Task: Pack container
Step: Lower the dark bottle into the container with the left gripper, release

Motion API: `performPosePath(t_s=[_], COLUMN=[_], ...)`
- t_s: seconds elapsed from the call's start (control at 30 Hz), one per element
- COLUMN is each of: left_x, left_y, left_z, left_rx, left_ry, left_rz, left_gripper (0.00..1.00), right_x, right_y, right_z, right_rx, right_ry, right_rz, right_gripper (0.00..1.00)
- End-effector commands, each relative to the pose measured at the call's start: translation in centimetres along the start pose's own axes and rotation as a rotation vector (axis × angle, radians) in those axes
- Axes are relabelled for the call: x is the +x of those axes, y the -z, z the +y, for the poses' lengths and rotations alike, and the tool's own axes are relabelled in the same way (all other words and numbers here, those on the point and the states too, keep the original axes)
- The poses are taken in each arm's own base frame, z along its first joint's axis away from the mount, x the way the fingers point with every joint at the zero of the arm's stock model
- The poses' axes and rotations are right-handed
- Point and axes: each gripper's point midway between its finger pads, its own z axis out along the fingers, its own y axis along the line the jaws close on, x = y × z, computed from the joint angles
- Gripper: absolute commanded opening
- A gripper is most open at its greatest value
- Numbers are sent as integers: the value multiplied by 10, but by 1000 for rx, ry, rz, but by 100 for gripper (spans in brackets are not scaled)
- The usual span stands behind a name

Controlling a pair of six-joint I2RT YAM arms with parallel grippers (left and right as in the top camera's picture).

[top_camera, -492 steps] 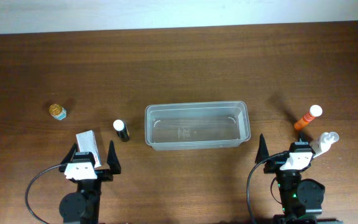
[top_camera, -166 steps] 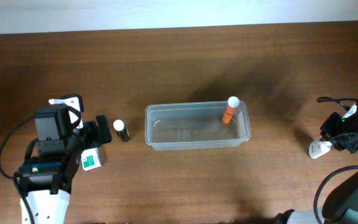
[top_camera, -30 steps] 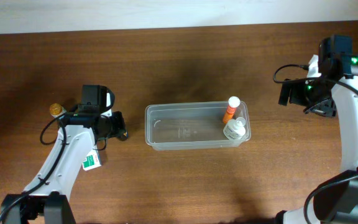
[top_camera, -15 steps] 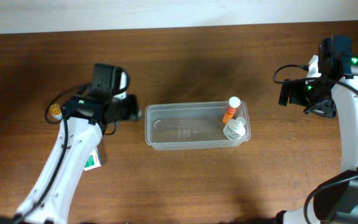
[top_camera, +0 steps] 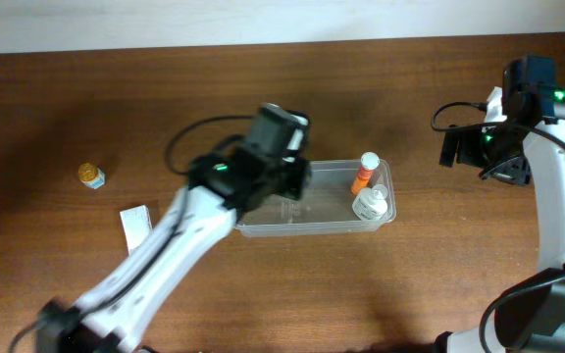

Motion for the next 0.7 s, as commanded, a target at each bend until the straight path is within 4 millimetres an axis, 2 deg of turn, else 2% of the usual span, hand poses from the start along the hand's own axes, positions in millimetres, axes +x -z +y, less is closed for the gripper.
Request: performPosePath(t_s=[0.0, 0.07, 0.33, 0.47, 0.57, 0.67], left_x=[7, 8, 7, 11, 11, 11], left_y=[-30, -48, -85, -91, -91, -91], left_z=[-14, -19, -19, -18, -22, -26], left_rx=[11, 16, 16, 13, 19, 24], left_ry=[-31, -40, -40, -41, -47, -55], left_rz=[38, 42, 41, 55, 50, 49], left_gripper=[8, 8, 9, 19, 33, 39], right_x=[1, 1, 1, 1, 1, 2], right_y=[-2, -2, -2, -2, -2, -2], right_z=[0, 0, 0, 0, 0, 0], right_rx=[-7, -7, -7, -7, -7, -7], right_ry=[2, 2, 2, 2, 2, 2], right_rz=[10, 10, 11, 11, 11, 14], right_gripper=[98, 99, 99, 98, 99, 99])
